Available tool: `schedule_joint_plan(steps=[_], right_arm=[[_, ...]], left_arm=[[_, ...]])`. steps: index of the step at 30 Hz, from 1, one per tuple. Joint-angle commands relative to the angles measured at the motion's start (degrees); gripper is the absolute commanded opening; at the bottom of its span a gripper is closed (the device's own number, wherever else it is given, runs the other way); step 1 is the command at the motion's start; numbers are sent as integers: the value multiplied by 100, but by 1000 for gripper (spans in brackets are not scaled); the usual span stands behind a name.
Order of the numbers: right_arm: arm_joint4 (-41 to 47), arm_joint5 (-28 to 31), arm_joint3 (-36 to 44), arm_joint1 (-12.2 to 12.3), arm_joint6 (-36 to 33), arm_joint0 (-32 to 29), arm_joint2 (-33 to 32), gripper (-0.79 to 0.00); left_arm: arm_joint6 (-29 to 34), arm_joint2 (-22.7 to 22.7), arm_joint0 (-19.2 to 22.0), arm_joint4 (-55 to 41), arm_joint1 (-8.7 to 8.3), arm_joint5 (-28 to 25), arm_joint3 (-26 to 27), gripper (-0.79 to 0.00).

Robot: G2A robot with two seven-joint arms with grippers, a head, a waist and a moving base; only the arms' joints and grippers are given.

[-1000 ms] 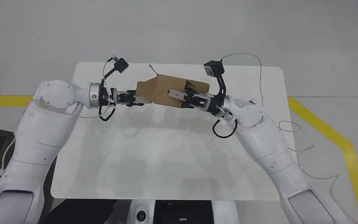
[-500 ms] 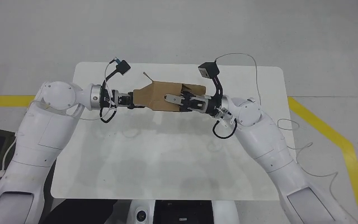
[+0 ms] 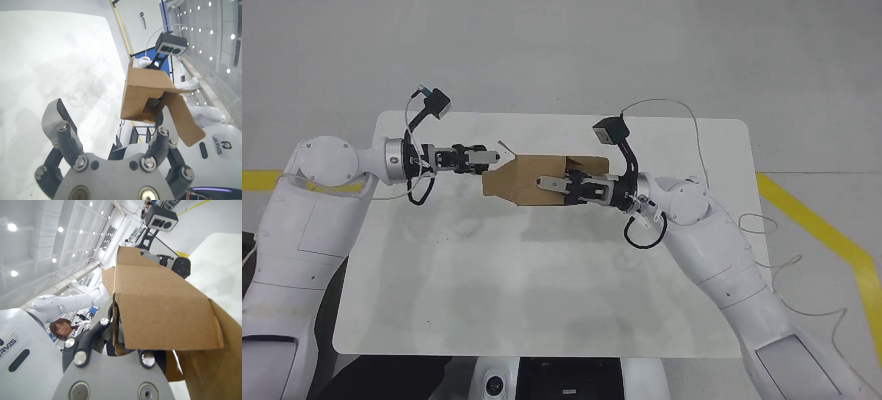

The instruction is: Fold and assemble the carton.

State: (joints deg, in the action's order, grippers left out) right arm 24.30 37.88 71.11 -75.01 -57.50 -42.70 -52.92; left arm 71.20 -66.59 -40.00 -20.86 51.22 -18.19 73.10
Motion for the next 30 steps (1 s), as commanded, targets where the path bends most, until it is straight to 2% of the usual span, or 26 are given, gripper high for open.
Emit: schedule_joint_plan(steps=[1,9,30], right_arm=[[86,-66,-17,-11,-166,4,67,-785],[335,-111,-151,-113,-460,129,356,-785],[218,198,-326,-190,99,155,204,-785]], left_arm=[[-14,-17,55,-50,5,17,-109,0],[-8,43,145,-72,33,-2,-244,0],[442,102,29,-77,16,-104,68,0]])
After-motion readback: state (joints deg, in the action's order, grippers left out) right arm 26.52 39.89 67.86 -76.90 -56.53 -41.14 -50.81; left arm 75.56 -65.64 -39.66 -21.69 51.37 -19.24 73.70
